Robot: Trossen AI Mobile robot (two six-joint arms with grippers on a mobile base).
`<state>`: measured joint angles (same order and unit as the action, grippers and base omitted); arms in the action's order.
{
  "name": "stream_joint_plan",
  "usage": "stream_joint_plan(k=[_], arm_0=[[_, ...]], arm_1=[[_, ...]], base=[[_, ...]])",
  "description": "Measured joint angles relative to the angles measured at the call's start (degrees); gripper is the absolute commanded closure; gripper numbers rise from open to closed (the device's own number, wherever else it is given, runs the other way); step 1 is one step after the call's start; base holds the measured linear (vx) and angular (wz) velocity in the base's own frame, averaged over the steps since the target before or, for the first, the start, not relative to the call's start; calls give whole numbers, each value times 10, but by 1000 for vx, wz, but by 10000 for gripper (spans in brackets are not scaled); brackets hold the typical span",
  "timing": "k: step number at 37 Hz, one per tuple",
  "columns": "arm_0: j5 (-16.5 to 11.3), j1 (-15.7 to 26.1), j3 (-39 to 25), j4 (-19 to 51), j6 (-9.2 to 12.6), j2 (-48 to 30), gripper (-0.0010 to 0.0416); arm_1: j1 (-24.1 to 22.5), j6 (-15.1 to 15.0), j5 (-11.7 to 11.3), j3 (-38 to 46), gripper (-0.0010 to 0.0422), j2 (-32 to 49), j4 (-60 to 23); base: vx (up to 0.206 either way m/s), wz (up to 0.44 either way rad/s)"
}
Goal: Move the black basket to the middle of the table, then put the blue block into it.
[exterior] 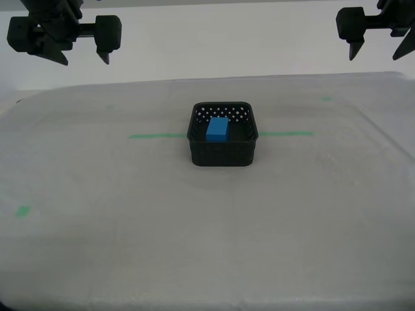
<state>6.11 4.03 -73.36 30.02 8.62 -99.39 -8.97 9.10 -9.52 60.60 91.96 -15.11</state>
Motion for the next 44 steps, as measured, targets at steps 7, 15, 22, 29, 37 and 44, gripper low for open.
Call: stream_joint_plan(k=[7,15,22,29,37,44], arm_0=[[0,0,0,0,0,0,7],[0,0,0,0,0,0,7],[0,0,0,0,0,0,7],[0,0,0,0,0,0,7],[0,0,0,0,0,0,7],[0,0,0,0,0,0,7]], arm_1=[[0,0,0,0,12,0,0],[0,0,0,0,12,0,0],[0,0,0,0,12,0,0],[0,0,0,0,12,0,0],[0,0,0,0,12,0,0],[0,0,0,0,12,0,0]], base=[[0,0],[0,0],[0,0],[0,0],[0,0],[0,0]])
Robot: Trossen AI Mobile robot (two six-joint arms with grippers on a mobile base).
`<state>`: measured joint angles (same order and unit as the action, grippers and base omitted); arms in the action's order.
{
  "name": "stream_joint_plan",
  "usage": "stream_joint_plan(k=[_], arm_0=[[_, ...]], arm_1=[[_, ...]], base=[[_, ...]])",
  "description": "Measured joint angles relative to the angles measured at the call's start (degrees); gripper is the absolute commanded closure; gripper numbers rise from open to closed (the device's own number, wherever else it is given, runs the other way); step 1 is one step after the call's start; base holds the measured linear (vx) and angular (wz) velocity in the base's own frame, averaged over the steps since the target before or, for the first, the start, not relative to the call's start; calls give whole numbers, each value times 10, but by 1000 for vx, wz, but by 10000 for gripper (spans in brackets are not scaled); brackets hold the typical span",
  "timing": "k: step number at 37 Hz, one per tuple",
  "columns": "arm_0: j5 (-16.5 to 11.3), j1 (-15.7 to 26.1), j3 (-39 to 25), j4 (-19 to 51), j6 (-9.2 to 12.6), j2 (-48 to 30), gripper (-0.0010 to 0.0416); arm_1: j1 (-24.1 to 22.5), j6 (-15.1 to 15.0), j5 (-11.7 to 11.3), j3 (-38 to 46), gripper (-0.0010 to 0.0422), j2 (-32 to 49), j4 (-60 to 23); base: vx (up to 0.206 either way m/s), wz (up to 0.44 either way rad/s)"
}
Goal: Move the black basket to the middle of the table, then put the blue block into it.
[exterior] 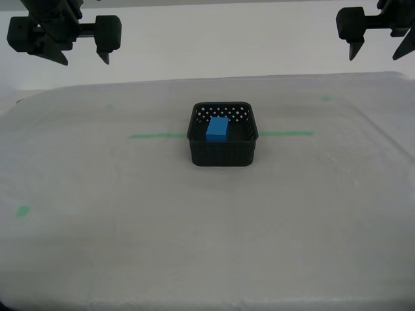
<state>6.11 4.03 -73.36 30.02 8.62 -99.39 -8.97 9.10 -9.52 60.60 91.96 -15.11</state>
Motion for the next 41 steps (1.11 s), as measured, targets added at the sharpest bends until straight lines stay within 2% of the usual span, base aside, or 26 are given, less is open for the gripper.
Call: stream_joint_plan(k=[41], arm_0=[[0,0,0,0,0,0,7]], arm_1=[[0,0,0,0,12,0,0]], base=[[0,0]])
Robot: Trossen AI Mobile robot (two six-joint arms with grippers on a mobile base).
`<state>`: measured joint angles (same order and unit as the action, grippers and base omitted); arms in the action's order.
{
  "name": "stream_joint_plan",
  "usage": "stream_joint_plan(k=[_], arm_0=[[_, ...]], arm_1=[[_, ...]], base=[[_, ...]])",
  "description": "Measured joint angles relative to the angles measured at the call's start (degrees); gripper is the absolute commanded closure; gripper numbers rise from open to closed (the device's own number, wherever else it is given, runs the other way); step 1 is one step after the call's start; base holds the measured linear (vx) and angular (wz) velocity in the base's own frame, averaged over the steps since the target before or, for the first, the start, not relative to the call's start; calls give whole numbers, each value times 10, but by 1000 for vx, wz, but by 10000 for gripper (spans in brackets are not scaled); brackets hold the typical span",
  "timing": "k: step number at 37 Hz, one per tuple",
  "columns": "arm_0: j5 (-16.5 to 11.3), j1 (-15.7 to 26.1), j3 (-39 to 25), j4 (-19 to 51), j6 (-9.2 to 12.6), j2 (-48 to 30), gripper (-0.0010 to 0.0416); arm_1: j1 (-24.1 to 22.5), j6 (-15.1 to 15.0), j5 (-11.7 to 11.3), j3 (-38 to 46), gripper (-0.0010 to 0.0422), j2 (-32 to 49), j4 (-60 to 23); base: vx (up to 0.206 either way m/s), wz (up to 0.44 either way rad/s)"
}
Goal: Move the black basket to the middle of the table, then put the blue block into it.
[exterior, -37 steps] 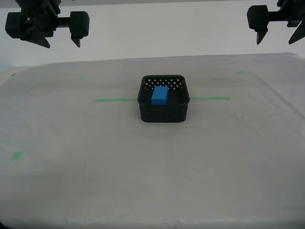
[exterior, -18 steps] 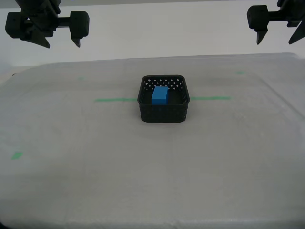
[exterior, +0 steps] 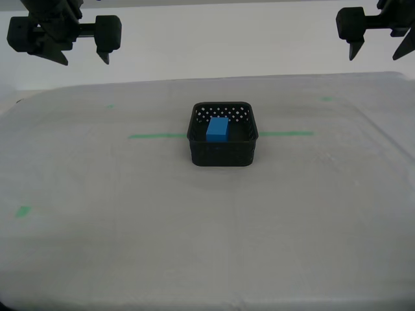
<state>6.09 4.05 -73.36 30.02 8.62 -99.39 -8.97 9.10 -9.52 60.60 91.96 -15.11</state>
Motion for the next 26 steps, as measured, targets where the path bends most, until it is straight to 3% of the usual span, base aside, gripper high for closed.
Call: stream_joint_plan(k=[26], arm_0=[[0,0,0,0,0,0,7]], arm_1=[[0,0,0,0,12,0,0]], base=[[0,0]])
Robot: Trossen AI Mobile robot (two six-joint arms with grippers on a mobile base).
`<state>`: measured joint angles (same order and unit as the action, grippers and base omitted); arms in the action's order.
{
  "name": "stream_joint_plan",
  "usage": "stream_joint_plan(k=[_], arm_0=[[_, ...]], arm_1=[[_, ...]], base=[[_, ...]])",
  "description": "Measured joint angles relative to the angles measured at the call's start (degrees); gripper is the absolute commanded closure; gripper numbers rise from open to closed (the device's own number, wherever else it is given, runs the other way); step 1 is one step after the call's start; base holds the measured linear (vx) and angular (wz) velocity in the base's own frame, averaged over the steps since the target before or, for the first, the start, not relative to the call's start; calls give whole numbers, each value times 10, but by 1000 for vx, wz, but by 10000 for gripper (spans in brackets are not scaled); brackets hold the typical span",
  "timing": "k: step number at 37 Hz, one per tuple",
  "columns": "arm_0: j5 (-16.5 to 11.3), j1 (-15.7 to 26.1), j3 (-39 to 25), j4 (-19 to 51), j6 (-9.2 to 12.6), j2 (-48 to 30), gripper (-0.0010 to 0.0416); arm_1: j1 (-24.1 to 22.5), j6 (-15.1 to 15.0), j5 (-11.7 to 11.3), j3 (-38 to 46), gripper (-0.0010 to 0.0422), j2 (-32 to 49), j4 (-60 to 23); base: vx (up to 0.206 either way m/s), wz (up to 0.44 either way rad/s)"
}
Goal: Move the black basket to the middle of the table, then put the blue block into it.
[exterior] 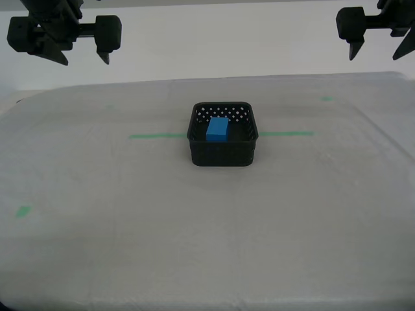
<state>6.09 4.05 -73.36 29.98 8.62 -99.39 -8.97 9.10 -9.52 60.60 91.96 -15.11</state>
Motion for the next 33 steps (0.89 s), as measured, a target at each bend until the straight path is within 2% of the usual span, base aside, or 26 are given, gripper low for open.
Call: stream_joint_plan(k=[33], arm_0=[[0,0,0,0,0,0,7]], arm_1=[[0,0,0,0,12,0,0]], base=[[0,0]])
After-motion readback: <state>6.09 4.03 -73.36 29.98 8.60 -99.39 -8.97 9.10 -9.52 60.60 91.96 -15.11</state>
